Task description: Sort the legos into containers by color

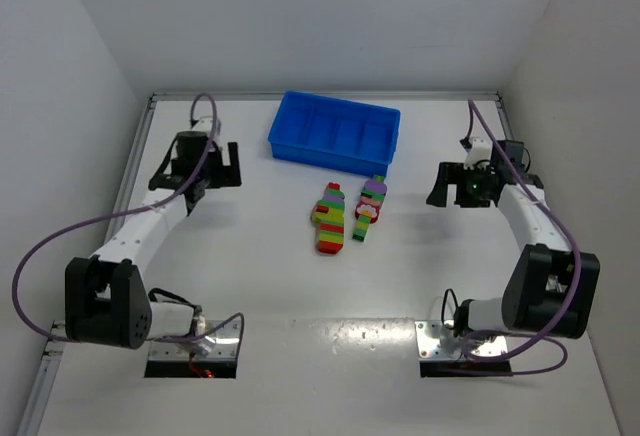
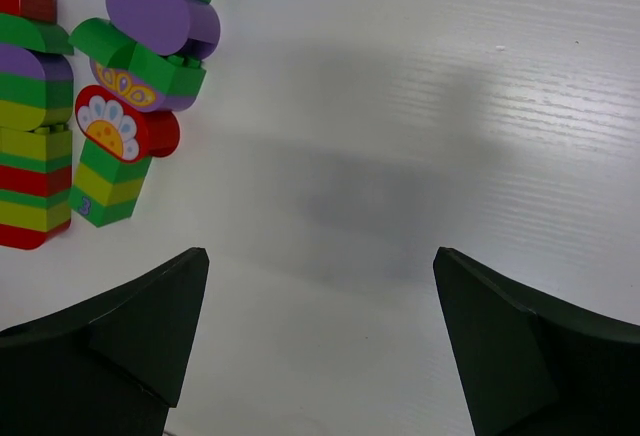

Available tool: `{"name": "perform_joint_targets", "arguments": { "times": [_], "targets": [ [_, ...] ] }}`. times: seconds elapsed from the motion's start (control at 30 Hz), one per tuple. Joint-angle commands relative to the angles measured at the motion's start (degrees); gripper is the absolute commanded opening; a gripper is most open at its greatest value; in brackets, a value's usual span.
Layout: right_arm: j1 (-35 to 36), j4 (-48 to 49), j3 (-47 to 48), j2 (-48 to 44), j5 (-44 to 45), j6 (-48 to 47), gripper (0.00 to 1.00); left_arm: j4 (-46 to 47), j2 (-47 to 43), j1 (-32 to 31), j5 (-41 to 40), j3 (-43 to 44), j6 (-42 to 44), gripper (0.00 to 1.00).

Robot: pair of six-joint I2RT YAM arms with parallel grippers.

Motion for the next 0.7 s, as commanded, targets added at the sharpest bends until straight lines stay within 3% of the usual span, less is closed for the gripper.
{"name": "perform_joint_targets", "arguments": {
  "times": [0.0,0.27,0.33,0.57,0.67],
  "targets": [
    [0.3,1.1,0.1,-2.0,-0.8,-0.6,0.94,-0.8,-1.8,-8.6,7.2,3.4,1.5,0.95],
    [0.3,1.1,-1.0,-3.3,0.4,0.6,0.94,0.6,8.4,-28.4,-2.9,12.6,-8.0,0.94],
    [-0.4,1.1,-1.0,-3.8,0.4,1.1,0.94,1.2,11.9,-30.6,-2.9,15.3,-9.6,0.94],
    [-1.0,-0.7,-1.0,-5.6,2.1,-0.1,0.94,-1.6,26.3,-32.9,6.5,26.9,-10.3,0.97],
    [-1.5,-1.3,-1.0,-6.2,2.1,-1.3,0.94,-1.6,27.8,-30.2,18.5,27.4,-5.6,1.0]
  ]
}}
